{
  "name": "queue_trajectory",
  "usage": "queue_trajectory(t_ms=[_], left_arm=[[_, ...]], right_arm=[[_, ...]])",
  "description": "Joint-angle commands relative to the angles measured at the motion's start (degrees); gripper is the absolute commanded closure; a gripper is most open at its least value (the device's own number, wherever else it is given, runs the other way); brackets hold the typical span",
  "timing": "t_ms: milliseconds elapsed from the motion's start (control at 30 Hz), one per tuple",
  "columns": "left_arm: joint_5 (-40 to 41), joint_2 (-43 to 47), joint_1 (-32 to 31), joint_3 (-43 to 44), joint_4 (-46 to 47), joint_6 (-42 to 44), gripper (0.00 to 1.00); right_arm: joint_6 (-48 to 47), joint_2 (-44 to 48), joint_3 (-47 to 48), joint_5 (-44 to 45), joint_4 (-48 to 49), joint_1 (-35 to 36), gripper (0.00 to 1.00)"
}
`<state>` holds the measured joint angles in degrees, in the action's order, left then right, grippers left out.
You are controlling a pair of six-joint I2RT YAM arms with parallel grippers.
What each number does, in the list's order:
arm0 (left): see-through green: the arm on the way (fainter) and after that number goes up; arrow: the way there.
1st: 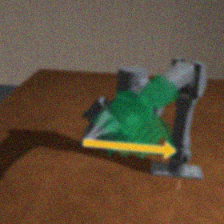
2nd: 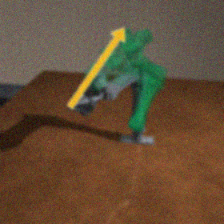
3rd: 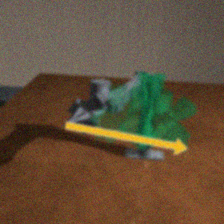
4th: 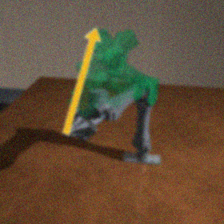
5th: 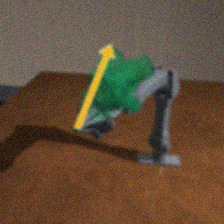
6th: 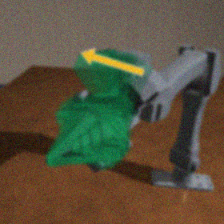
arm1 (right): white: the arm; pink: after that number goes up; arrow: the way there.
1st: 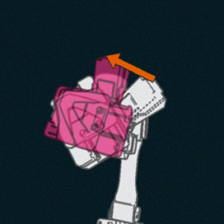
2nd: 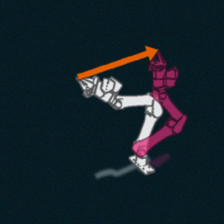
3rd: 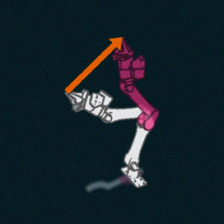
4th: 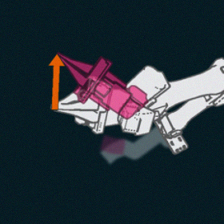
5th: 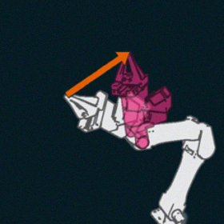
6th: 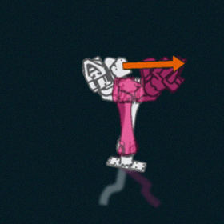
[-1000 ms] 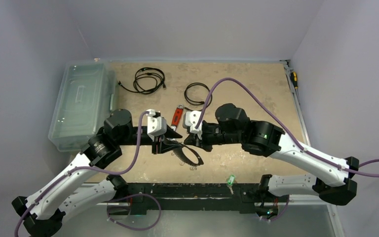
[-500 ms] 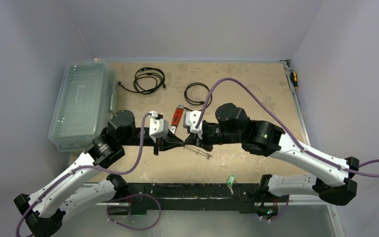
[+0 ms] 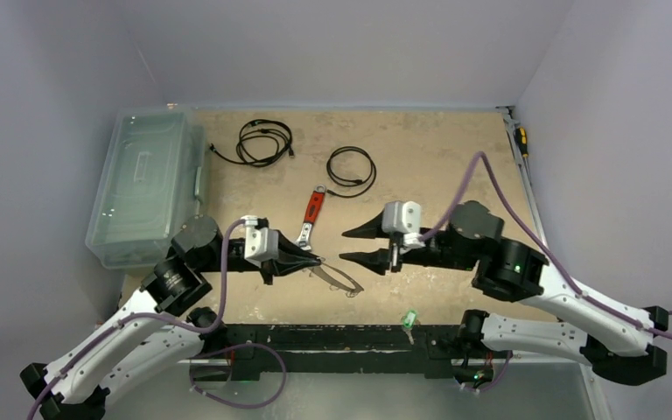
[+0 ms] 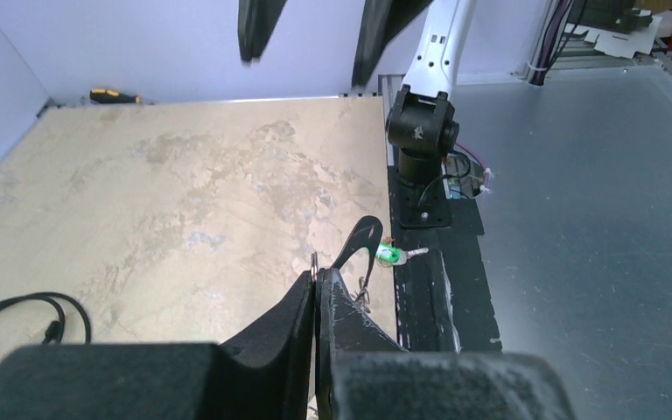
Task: Put the keys on the keyring
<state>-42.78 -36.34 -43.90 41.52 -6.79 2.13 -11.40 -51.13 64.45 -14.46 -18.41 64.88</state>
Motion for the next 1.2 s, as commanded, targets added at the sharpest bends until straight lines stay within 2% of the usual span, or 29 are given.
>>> queue_trajectory(t_ms=[0, 133, 433, 767, 1167], left_arm=[[-0.33, 2.09, -0.14, -0.57, 6.92, -1.54, 1.0], [-2.3, 4.97, -0.14, -2.0, 12.77, -4.58, 1.0], [-3.71, 8.91, -0.14, -4.37, 21.86, -9.69, 1.0], [-3.52, 9.71, -0.05, -4.78, 22.69, -10.48, 1.0], [-3.36, 9.93, -0.09, -4.89, 23.05, -10.76, 1.0]], right_arm=[[1.6, 3.18, -3.18, 0.24, 10.98, 0.29, 0.58], [1.69, 2.81, -4.82, -2.32, 12.4, 0.24, 0.65], [2.17, -0.57, -3.34, -10.69, 14.2, 0.16, 0.68], [3.12, -2.33, -2.58, -17.48, 17.48, 0.16, 0.69], [3.14, -6.56, -1.32, -17.59, 18.22, 0.16, 0.7]])
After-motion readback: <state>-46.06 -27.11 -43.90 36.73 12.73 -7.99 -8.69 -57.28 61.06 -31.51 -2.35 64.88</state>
